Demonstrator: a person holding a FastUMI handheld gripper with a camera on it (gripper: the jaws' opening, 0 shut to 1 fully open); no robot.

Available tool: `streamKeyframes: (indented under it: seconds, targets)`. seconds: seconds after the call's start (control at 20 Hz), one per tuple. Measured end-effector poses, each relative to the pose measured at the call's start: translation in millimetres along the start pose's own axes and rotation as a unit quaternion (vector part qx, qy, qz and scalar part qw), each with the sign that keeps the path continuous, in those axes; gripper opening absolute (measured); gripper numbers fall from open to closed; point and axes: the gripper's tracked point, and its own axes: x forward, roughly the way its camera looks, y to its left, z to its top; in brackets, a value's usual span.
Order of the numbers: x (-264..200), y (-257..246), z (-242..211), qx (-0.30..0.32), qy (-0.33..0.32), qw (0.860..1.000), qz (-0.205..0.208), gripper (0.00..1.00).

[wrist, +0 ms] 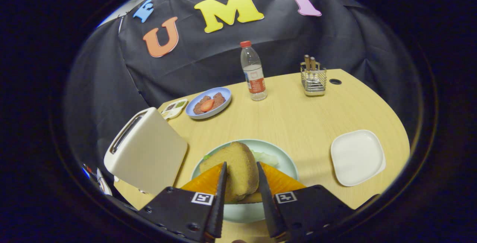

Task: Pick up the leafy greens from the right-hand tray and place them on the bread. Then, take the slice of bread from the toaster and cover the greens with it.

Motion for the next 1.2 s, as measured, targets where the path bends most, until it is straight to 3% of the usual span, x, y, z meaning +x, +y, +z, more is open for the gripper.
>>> streamKeyframes:
  seconds: [0.2, 0.4, 0.65, 0.9, 1.05, 1.2]
  targets:
    - [-5.4, -17.2, 5.3, 0.001, -0.005, 1.0, -0.009, 0.72]
    - [-27.5, -31.5, 36.2, -0.021, -0.043, 0.999, -0.012, 0.95]
    - [-83.4, -70.1, 98.1, -0.077, -0.11, 0.991, -0.024, 0.96]
    - [-183.9, -116.5, 184.6, -0.136, -0.206, 0.965, -0.085, 0.97]
    - [-244.6, -120.6, 226.0, -0.145, -0.258, 0.951, -0.093, 0.96]
    - [-294.2, -120.2, 244.1, -0.128, -0.286, 0.946, -0.085, 0.96]
